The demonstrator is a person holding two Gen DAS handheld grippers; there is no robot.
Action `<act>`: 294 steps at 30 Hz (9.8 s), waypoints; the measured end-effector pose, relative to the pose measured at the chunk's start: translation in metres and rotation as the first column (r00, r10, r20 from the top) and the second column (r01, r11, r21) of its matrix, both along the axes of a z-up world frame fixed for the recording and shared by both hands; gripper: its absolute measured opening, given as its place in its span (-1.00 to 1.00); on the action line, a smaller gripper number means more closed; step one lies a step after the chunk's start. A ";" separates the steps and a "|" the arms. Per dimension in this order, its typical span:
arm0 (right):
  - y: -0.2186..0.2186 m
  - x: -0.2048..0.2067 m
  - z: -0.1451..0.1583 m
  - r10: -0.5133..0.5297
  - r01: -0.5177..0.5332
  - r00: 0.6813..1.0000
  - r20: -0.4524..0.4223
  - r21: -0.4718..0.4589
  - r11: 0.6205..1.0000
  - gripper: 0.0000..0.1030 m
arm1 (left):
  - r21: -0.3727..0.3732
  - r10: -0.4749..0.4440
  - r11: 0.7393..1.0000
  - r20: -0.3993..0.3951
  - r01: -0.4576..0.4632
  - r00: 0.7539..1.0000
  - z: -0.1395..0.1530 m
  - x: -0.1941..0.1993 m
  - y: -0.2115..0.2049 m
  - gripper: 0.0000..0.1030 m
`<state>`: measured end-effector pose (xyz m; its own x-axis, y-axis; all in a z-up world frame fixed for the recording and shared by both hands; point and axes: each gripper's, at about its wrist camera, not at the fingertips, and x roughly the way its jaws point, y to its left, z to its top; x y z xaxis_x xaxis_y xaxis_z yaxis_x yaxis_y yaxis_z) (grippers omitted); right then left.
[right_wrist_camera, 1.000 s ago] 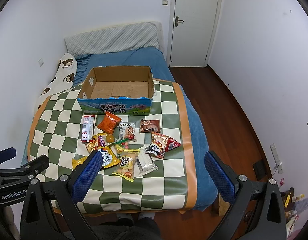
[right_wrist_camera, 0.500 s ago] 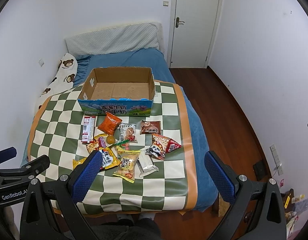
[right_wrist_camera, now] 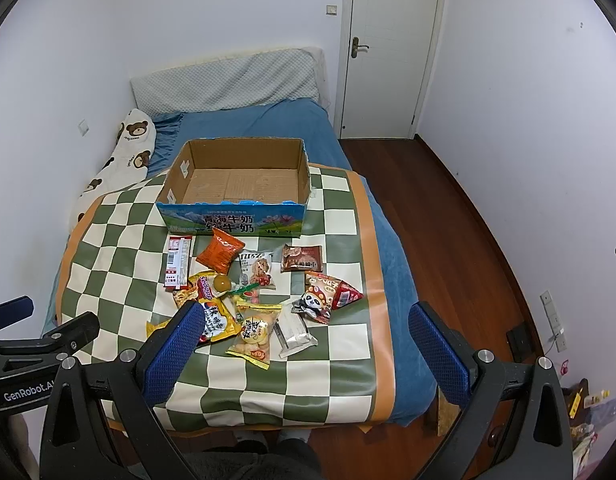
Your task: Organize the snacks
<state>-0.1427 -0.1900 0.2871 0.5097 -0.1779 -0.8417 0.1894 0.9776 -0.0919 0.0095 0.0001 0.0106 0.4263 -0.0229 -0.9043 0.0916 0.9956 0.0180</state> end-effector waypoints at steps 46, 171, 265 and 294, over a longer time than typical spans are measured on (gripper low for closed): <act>-0.009 0.014 -0.042 -0.020 0.032 0.997 -0.079 0.158 0.987 1.00 | 0.039 0.070 0.997 -0.029 -0.069 0.997 -0.028 0.030 0.017 1.00; -0.026 0.398 -0.246 0.091 0.068 0.961 -0.261 0.543 0.837 -0.22 | -0.225 -0.053 0.974 -0.182 0.011 0.982 -0.075 0.313 -0.033 0.28; -0.006 0.152 -0.421 0.014 0.178 0.750 -0.661 0.222 0.959 0.23 | 0.098 0.190 0.981 -0.615 -0.165 0.765 -0.276 0.023 0.139 0.57; 0.034 0.150 -0.430 0.028 0.247 0.748 -0.664 0.318 0.915 0.31 | 0.037 0.005 0.999 -0.516 0.016 0.857 -0.253 0.038 0.089 0.59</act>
